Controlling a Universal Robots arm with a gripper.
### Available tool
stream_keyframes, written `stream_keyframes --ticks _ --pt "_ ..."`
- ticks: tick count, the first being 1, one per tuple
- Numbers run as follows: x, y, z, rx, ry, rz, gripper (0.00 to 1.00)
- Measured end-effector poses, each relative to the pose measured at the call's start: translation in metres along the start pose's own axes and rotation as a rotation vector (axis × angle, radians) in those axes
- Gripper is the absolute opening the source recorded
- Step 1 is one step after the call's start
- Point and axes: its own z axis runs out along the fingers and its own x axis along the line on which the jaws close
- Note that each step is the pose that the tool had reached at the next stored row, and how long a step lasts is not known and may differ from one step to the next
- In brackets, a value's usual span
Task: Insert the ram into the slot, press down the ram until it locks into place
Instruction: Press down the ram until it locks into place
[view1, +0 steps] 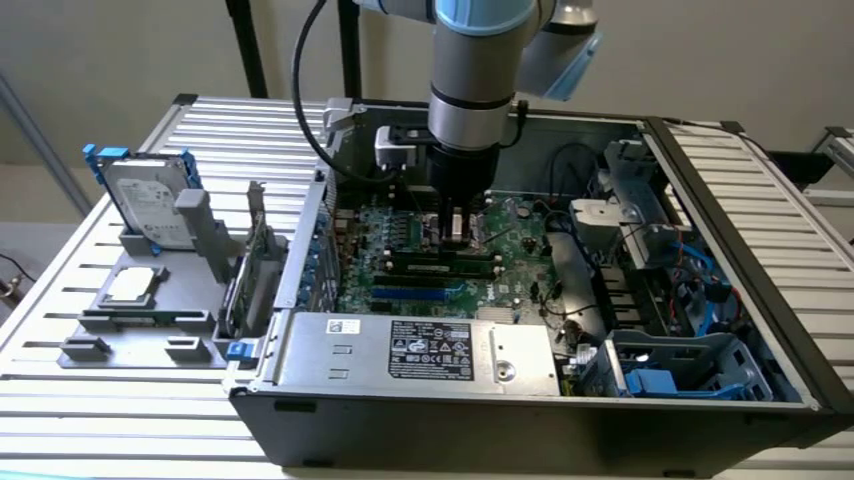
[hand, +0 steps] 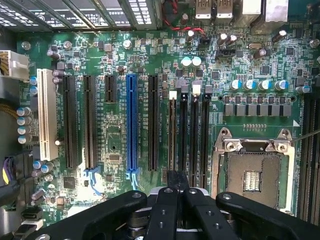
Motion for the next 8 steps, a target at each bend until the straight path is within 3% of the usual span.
stream_keyframes --ticks 1,6,8 --pt "0.0 -0.0001 -0.003 0.0007 -0.0029 0.0 0.11" --pt "0.001 -0.0001 -0.0259 0.0003 -0.0016 0.0 0.11" --pt "0.001 -0.0002 -0.0288 0.0004 -0.0027 0.0 0.11"
